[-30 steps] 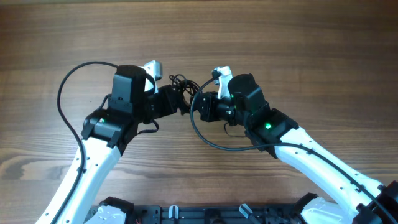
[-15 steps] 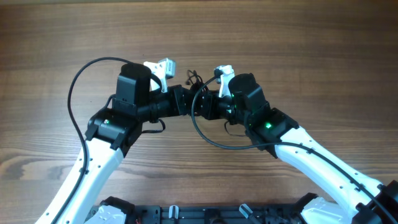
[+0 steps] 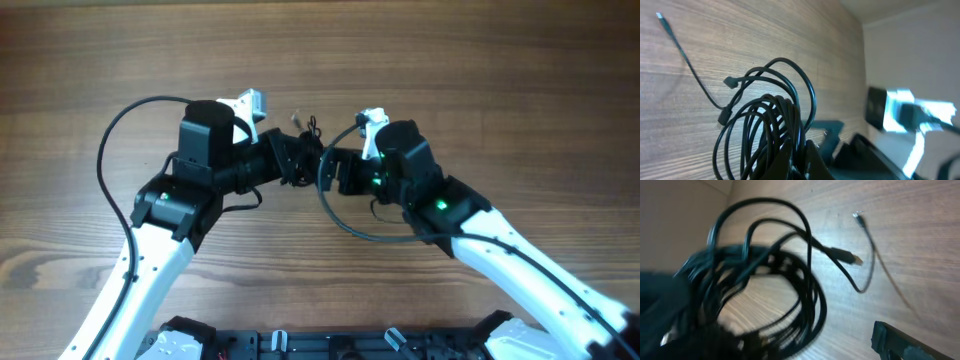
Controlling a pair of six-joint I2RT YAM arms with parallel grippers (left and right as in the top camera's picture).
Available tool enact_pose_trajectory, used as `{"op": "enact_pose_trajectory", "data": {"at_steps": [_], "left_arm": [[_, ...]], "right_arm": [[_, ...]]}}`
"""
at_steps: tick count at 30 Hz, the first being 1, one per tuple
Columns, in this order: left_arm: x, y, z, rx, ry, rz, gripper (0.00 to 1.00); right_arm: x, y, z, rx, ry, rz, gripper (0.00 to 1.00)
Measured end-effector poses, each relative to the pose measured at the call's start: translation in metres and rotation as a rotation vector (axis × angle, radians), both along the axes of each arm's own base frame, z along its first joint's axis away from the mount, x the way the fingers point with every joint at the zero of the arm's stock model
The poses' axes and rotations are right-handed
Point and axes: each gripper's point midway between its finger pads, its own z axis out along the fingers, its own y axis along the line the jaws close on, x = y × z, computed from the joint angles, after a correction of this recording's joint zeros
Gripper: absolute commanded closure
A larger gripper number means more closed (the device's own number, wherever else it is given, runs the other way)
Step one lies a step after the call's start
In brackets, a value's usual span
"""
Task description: Untangle cables
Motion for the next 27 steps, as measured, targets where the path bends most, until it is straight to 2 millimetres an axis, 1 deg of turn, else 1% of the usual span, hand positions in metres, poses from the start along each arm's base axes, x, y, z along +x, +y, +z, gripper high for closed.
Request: {"op": "enact_pose_trajectory", "data": {"at_steps": [3, 4, 7, 9, 11, 14, 17, 23, 27], "left_arm": [[0.003, 0.004, 0.000, -0.016, 0.021, 0.032, 0.96], [0.004, 0.006, 0.000, -0.016, 0.020, 0.036, 0.96], [0.001, 0.003, 0.001, 0.008, -0.024, -0.027, 0.96], [-0.007, -0.002, 0.001, 0.031, -0.071, -0.119, 0.96], [-0.020, -0.007, -0.003, 0.066, -0.117, -0.242, 0.96], [-0.038, -0.009, -0.013, 0.126, -0.161, -0.384, 0.96], [-0.049, -0.009, -0.019, 0.180, -0.222, -0.493, 0.96], [-0.053, -0.010, -0.019, 0.253, -0.377, -0.625, 0.96], [-0.049, -0.007, -0.022, 0.308, -0.425, -0.645, 0.96]], "right_arm": [[-0.012, -0.012, 0.003, -0.031, 0.021, -0.015, 0.00], [-0.014, -0.020, 0.003, -0.056, 0.018, -0.034, 0.00], [-0.017, -0.030, -0.004, -0.141, -0.010, -0.018, 0.00], [-0.016, -0.031, -0.005, -0.215, -0.098, 0.064, 0.00], [-0.018, -0.032, -0.008, -0.297, -0.186, 0.163, 0.00], [-0.022, -0.036, -0.013, -0.414, -0.300, 0.305, 0.00], [-0.024, -0.036, -0.015, -0.485, -0.391, 0.411, 0.00], [-0.032, -0.030, -0.014, -0.538, -0.525, 0.586, 0.00], [-0.036, -0.026, -0.013, -0.544, -0.585, 0.664, 0.00]]}}
